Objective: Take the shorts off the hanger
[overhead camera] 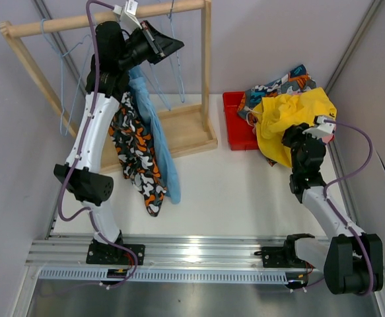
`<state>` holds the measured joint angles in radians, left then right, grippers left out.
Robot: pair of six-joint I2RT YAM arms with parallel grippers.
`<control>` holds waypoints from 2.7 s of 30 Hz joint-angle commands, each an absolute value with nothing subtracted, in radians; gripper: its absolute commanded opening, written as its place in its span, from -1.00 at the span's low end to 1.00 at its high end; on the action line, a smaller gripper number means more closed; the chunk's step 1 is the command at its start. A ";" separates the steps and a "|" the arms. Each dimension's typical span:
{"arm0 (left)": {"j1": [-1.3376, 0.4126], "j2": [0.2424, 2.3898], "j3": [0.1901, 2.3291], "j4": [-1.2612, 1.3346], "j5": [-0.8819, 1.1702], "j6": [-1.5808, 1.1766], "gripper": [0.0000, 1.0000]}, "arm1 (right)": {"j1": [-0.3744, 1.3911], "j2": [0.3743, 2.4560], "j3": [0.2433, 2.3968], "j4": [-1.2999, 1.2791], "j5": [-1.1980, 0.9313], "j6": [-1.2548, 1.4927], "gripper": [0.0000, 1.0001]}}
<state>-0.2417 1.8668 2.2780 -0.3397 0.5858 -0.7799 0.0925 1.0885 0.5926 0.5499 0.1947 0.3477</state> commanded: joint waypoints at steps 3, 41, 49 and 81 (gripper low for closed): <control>-0.252 1.842 2.231 -0.304 0.462 -0.883 -1.00 | 0.083 1.036 0.580 0.580 0.216 0.354 -0.83; -0.342 1.735 2.034 -0.167 0.279 -1.152 0.15 | 0.072 0.673 0.486 0.341 0.227 0.383 -0.81; -0.452 1.609 2.199 -0.445 0.331 -0.795 0.98 | 0.072 0.650 0.514 0.249 0.274 0.414 0.64; -0.147 1.238 1.628 -0.477 -0.008 -0.479 0.96 | 0.075 0.563 0.512 0.129 0.264 0.414 0.79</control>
<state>-0.1627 1.2400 1.6222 -0.5999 -0.0193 -0.4557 0.0746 0.5781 0.5014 0.1192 0.2474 0.4328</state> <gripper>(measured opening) 0.983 0.894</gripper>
